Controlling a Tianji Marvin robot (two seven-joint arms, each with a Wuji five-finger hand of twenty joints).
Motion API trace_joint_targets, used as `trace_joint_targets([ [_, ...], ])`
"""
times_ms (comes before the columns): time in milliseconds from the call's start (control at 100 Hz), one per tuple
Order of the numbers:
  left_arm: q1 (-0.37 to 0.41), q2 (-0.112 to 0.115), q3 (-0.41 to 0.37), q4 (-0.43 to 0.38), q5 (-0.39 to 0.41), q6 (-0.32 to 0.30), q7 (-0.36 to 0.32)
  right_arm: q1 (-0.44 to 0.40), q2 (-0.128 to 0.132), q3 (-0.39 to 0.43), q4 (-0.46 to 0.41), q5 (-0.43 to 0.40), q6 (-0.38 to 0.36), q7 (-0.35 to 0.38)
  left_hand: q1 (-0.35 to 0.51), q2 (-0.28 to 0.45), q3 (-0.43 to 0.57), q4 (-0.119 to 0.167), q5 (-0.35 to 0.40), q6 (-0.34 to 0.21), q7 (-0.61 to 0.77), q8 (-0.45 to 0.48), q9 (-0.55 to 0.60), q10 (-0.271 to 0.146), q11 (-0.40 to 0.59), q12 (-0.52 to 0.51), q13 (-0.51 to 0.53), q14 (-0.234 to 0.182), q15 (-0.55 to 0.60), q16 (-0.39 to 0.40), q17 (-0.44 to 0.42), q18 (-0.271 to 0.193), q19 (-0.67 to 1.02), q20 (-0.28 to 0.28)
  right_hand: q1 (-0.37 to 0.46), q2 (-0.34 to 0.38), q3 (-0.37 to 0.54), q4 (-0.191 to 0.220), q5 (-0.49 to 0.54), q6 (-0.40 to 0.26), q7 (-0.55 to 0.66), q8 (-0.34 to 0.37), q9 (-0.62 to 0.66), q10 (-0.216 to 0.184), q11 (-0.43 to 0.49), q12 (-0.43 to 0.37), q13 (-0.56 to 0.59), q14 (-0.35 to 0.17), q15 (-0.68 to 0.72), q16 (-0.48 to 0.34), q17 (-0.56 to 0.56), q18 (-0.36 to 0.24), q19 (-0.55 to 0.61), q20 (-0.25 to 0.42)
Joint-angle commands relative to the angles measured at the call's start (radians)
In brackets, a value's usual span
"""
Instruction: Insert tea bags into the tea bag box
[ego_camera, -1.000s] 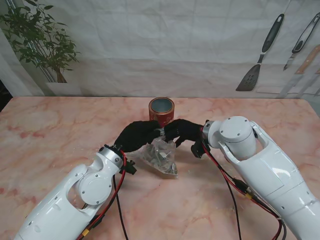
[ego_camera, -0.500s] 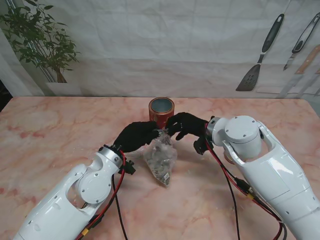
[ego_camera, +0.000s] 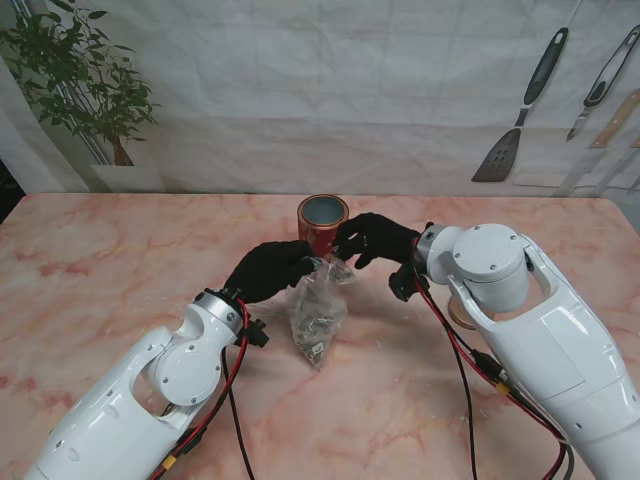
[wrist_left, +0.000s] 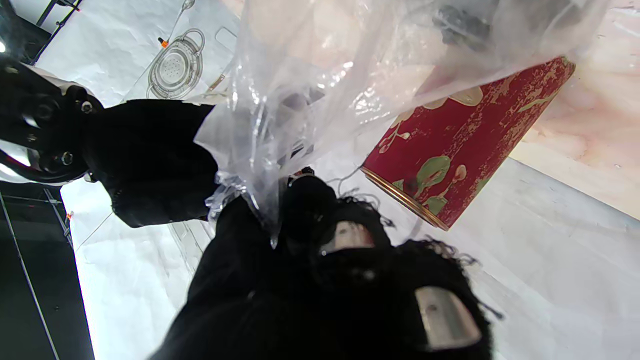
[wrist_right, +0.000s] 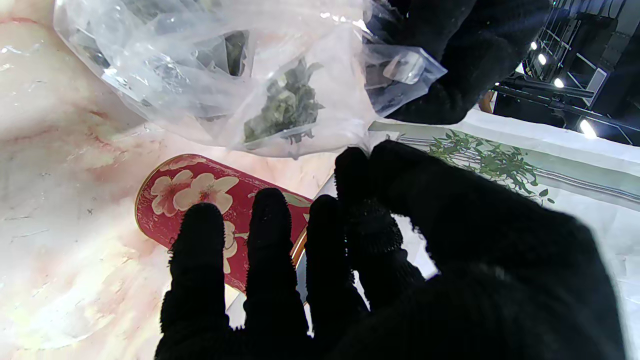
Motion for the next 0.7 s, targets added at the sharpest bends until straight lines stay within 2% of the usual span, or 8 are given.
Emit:
trace_joint_targets([
  [0,-0.002,0.0,-0.004,-0.007,0.0,0.005,-0.01,0.002,0.001,0.006,-0.015,-0.004,0.006,0.008,0.062,0.046,0.019,0.025,0.081,0.202,0.138,0.033,0.032,0.043,0.067,0.036,0.034,0.09,0.042,0.015,-0.018,-0.209,0.24,-0.01,0.038,0.019,0.011,-0.036,0.001,-0.005,0.005,0.01,-0.007,0.006,0.0,0.01,0.0,0.006,0.032,0.012,0.006,-0.015,0.009,0.002],
  [370,0.002,0.001,-0.01,-0.01,0.001,0.008,-0.011,-0.005,-0.002,0.042,-0.057,-0.02,0.041,-0.024,0.063,0.046,0.019,0.025,0.081,0.203,0.137,0.033,0.033,0.043,0.067,0.037,0.034,0.09,0.042,0.015,-0.018,-0.209,0.24,-0.01,0.037,0.011,0.02,-0.033,0.009,-0.001,0.003,0.013,0.007,0.011,0.003,0.015,0.013,0.013,0.044,0.018,0.018,-0.011,0.02,0.004],
  [690,0.006,0.001,-0.014,-0.013,0.007,0.011,-0.01,0.019,-0.019,0.049,-0.034,-0.013,0.064,-0.074,0.063,0.046,0.02,0.025,0.082,0.202,0.138,0.033,0.033,0.043,0.067,0.037,0.034,0.09,0.042,0.015,-0.018,-0.209,0.24,-0.01,0.038,0.003,0.026,-0.033,0.017,0.002,0.0,0.015,0.016,0.018,0.002,0.018,0.02,0.017,0.049,0.021,0.021,-0.01,0.024,0.004],
])
